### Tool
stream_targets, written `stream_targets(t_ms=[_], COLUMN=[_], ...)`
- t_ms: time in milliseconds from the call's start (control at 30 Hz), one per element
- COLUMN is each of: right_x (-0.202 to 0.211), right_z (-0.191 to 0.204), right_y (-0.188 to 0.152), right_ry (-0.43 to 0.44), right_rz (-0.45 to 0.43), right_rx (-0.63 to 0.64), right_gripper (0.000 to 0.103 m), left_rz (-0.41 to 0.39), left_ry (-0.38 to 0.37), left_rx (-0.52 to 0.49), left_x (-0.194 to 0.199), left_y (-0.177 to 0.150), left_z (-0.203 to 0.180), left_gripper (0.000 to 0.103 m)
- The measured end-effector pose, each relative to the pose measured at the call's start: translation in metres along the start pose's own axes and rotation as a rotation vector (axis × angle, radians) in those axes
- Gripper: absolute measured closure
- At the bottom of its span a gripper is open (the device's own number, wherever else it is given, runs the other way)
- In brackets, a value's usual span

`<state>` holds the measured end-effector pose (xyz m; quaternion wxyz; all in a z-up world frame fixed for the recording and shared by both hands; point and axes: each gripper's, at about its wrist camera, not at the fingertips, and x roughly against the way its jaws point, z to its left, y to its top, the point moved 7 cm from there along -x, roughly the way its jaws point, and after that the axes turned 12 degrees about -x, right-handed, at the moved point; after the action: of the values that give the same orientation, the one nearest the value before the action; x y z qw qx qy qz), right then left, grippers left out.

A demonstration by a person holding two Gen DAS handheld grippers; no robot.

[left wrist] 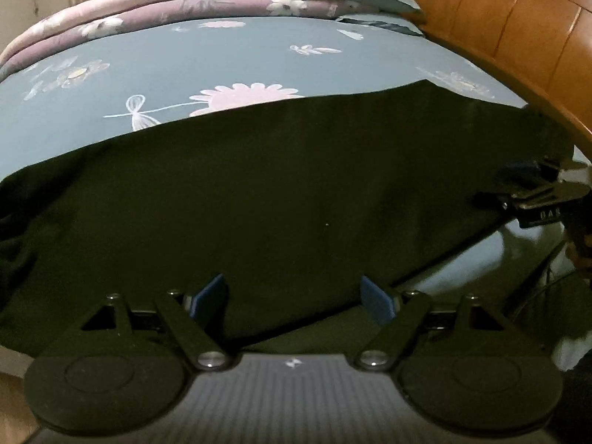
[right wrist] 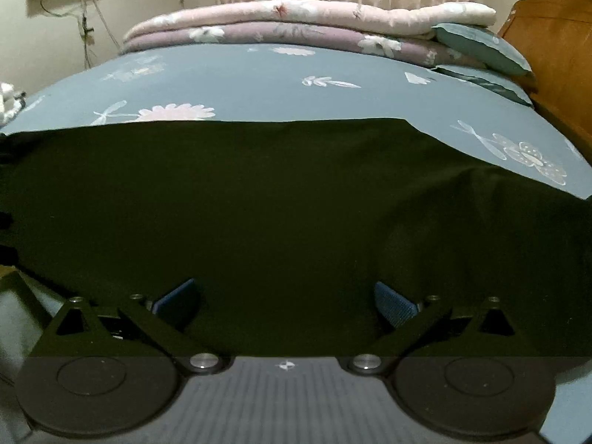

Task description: Fold clothes

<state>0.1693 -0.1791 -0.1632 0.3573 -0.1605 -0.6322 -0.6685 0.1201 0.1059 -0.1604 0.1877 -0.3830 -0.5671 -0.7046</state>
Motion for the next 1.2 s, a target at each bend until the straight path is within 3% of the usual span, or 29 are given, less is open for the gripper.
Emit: stream_targets(t_ms=[67, 167, 333, 467, 633, 800, 933, 1067, 1200], right_x=[0.004, 0.016, 0.007, -0.003, 0.013, 0.029, 0.021, -0.013, -0.031], right_z=[-0.003, -0.017, -0.071, -0.118, -0.140, -0.162, -0.173, -0.187, -0.215], right_y=[0.006, 0.026, 0.051, 0.041, 0.025, 0.054, 0.087, 0.102, 0.078], right_ry=[0.001, -0.002, -0.117, -0.179, -0.217, -0.221, -0.161, -0.151, -0.314], right_rz=[0.000, -0.091, -0.125, -0.054, -0.068, -0.193, -0.311, -0.310, -0.184], right_rx=[-0.006, -0.035, -0.104, -0.231, -0.272, -0.356, -0.411, -0.445, -0.479], right_gripper=[0.000, 0.000, 0.000, 0.000, 0.000, 0.000, 0.000, 0.000, 0.000], left_rz=[0.000, -0.018, -0.008, -0.017, -0.031, -0.021, -0.001, -0.011, -0.017], left_ry=[0.022, 0.026, 0.005, -0.014, -0.049, -0.098, -0.118, -0.137, -0.163], left_rx=[0.014, 0.013, -0.014, -0.042, -0.017, 0.007, 0.021, 0.001, 0.012], left_x=[0.002, 0.004, -0.008, -0.016, -0.033, -0.065, -0.086, -0.087, -0.086], left_y=[0.006, 0.021, 0.043, 0.062, 0.085, 0.099, 0.099, 0.097, 0.096], left_z=[0.004, 0.004, -0.014, -0.030, -0.041, -0.054, -0.063, -0.065, -0.061], left_gripper=[0.022, 0.022, 0.022, 0.022, 0.022, 0.020, 0.016, 0.012, 0.012])
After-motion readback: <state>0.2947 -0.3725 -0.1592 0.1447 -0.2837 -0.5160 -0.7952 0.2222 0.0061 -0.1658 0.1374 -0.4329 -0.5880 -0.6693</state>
